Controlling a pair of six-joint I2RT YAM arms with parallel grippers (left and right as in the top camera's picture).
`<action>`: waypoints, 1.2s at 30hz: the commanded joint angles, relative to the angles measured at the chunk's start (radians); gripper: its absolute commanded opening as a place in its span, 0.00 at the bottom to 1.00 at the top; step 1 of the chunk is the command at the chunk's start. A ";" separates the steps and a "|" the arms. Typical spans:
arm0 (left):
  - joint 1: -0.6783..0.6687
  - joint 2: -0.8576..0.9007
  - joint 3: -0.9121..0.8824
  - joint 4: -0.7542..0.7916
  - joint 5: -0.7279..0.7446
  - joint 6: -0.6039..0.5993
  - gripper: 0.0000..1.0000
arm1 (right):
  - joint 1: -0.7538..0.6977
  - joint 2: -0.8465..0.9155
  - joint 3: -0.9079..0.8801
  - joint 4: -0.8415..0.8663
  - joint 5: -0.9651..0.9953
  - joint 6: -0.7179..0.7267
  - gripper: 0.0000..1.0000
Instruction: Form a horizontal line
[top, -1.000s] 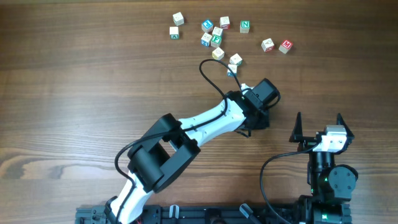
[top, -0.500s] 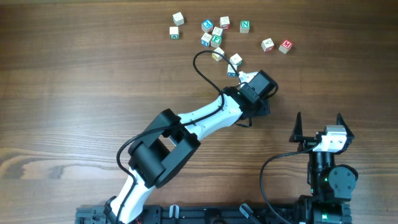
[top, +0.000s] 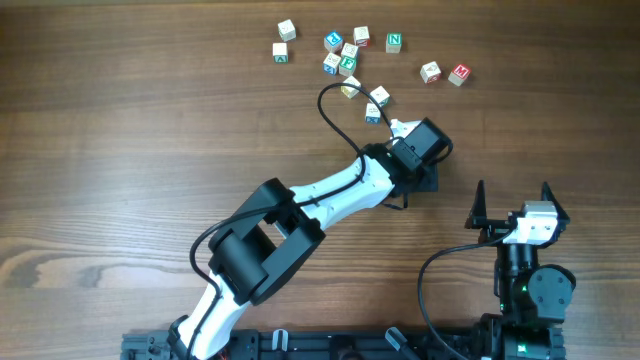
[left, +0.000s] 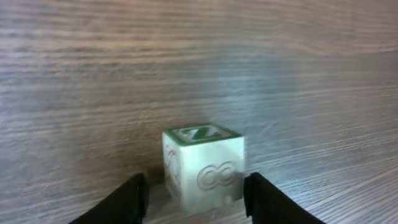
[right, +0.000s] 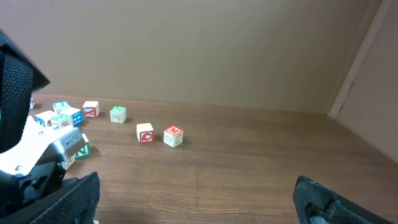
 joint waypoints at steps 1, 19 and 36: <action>0.008 -0.008 0.044 -0.079 -0.006 0.021 0.56 | -0.006 -0.005 -0.001 0.002 -0.015 -0.008 1.00; 0.103 -0.167 0.045 -0.212 0.005 0.170 0.42 | -0.006 -0.005 -0.001 0.002 -0.015 -0.009 1.00; 0.084 0.031 0.042 -0.158 0.331 0.415 0.04 | -0.006 -0.005 -0.001 0.002 -0.015 -0.009 1.00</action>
